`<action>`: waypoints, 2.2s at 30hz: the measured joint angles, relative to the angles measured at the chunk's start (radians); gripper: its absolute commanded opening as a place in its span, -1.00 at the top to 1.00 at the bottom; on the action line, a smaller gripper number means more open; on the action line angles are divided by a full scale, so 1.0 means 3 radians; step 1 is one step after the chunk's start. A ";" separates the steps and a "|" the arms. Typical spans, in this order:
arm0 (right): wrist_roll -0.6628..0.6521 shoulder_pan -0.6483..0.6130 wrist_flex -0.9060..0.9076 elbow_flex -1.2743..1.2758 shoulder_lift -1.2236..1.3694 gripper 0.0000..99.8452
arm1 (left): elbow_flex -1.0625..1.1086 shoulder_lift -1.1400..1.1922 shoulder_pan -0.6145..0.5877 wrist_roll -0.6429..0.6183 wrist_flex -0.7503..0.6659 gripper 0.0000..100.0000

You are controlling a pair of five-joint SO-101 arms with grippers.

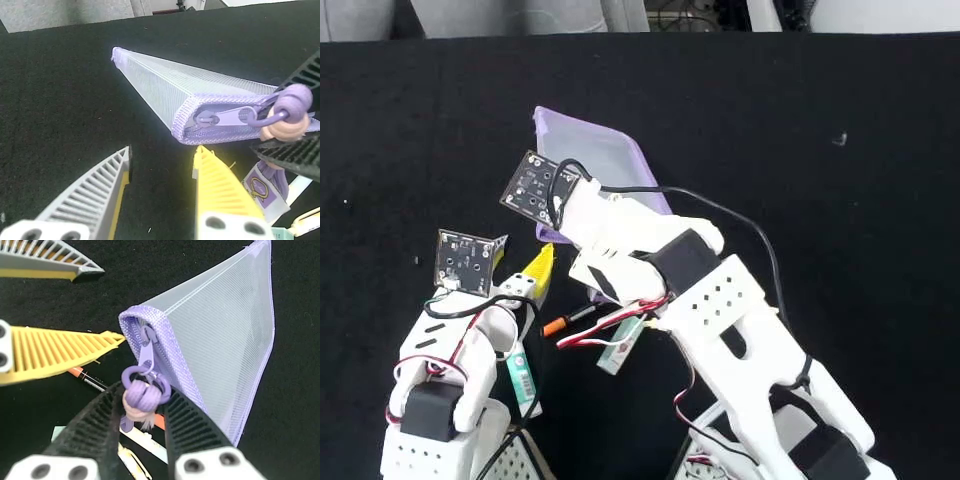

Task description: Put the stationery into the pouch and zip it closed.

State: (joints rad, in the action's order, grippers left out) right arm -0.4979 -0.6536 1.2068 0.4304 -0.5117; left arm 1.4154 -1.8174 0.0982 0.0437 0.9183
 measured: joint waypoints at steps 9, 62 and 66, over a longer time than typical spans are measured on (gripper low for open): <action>0.0000 0.0005 0.0000 0.0010 0.0000 0.98 | -0.0266 -0.0036 -0.0005 0.0000 0.0205 0.58; 0.0000 0.0015 0.0000 0.0077 0.0005 0.98 | 0.0849 -0.0015 0.0327 -0.0010 -0.1360 0.72; 0.0000 0.0020 0.0000 0.0148 0.0000 0.98 | 0.0854 -0.0005 0.0496 0.0000 -0.1391 0.95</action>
State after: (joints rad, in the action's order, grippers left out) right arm -0.4979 -0.6475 1.2068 0.4749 -0.5117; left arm 1.6717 -1.8190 0.2470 0.0437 0.5010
